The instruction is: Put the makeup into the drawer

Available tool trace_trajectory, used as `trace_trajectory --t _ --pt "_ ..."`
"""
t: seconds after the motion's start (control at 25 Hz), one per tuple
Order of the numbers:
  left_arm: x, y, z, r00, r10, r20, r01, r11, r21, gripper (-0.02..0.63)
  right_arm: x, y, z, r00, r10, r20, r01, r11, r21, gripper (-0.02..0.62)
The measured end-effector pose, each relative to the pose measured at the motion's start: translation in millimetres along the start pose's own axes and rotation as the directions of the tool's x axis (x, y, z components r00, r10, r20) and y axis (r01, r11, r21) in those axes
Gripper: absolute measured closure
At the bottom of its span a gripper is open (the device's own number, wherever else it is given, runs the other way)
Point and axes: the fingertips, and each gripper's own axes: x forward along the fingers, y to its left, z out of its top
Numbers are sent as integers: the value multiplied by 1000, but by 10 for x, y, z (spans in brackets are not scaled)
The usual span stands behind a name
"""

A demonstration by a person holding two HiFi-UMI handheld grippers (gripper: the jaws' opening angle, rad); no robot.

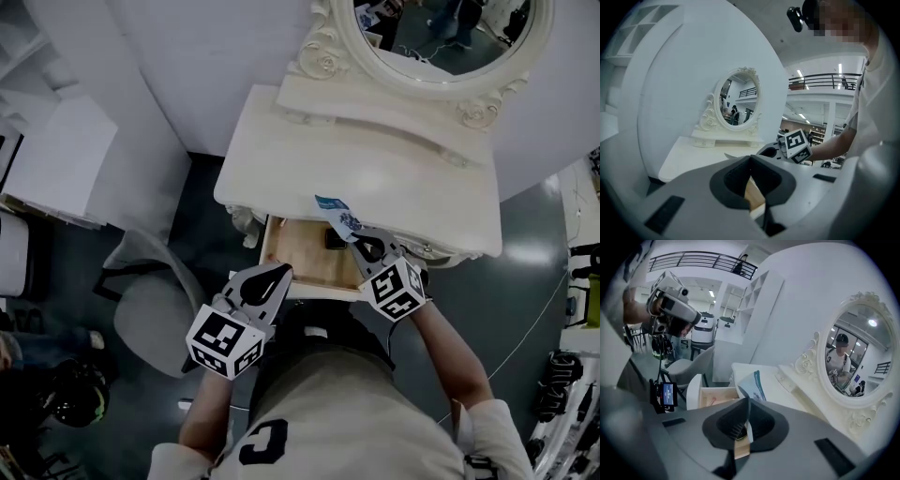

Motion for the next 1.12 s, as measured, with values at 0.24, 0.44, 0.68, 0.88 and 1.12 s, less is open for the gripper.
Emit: trace_trajectory --t 0.24,0.44,0.68,0.88,1.12 --pt "45 -115 -52 999 -37 -18 37 999 4 552 -383 184 24 999 19 29 -20 998 66 568" --pt "44 -193 -91 999 -11 -30 11 1000 19 554 -524 338 -49 997 61 45 -65 995 82 568" --pt "117 -326 -126 998 50 -50 -49 999 24 554 -530 533 -278 987 152 45 -155 986 55 568" --pt "239 -587 -139 993 94 -70 -92 995 29 552 -612 654 -536 973 227 48 -229 972 45 568" --pt "284 -723 -122 982 170 -79 -167 985 50 552 -532 543 -709 964 263 41 -264 964 18 568"
